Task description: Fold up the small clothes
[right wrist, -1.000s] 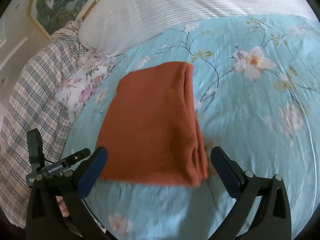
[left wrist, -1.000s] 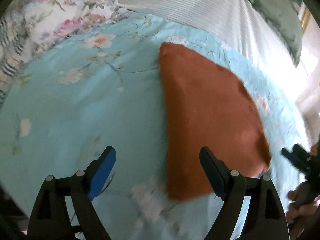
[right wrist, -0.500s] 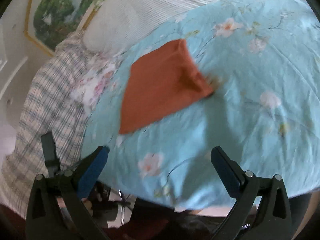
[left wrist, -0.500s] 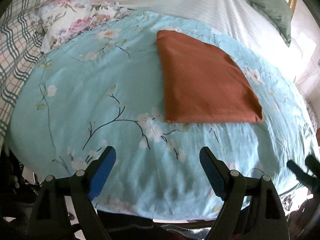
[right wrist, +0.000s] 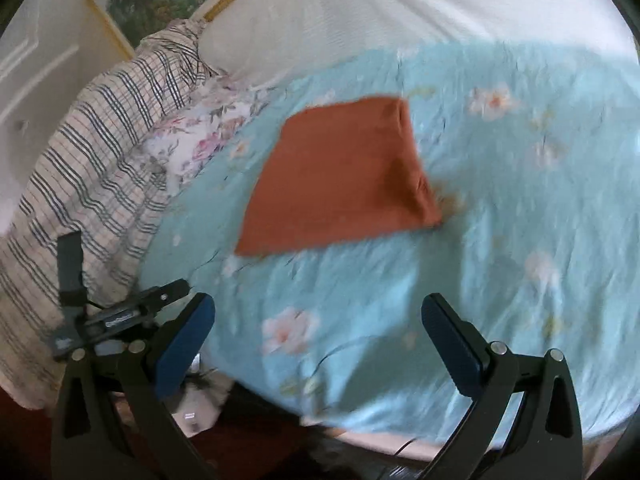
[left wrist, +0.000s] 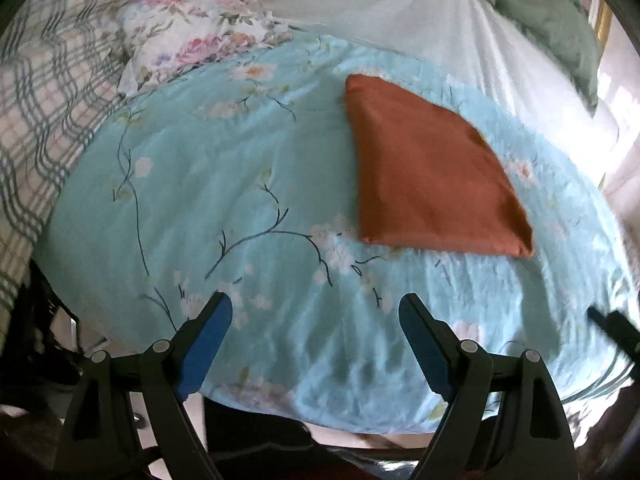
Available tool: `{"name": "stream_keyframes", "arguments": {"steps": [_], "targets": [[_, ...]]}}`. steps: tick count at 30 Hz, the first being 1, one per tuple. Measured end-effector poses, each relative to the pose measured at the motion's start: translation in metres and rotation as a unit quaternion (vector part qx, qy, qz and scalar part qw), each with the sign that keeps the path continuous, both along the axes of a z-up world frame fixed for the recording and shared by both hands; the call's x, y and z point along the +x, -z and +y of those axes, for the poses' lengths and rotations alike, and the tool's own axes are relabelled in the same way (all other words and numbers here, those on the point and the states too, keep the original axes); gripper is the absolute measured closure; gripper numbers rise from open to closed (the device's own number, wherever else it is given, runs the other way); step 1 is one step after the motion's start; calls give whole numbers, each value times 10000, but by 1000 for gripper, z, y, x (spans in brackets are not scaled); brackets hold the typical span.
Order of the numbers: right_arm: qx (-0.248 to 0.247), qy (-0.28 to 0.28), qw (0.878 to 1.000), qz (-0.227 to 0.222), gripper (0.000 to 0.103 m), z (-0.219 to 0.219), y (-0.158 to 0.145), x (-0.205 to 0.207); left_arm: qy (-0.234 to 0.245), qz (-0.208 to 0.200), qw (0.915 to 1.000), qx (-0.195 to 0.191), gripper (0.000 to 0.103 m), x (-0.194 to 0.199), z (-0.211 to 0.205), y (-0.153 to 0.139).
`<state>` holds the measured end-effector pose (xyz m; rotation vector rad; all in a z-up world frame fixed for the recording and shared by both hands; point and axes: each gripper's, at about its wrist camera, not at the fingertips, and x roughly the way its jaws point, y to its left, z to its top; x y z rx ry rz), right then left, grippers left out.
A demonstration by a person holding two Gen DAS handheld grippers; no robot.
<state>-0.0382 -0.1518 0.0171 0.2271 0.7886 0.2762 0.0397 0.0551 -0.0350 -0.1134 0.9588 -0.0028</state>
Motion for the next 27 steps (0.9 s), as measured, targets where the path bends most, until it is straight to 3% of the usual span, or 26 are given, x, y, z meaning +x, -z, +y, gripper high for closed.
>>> {"name": "stream_keyframes", "arguments": {"steps": [3,9,14,27], "targets": [[-640,1,9978,-142,0,3,-5,11,238,121,9987,440,17,15,-13,-2],[-1065,59,9942,-115,0,1,-9,29,237,-90,9969,738,17,32,-23,-14],[-1460,-71,9892,-143,0,5,-15,32,393,-468,9897,1295,17,28,-38,-30],[-1539,-215,9878,55,0,11,-2,48,523,-426,9876,1421,16,25,-46,-25]]}}
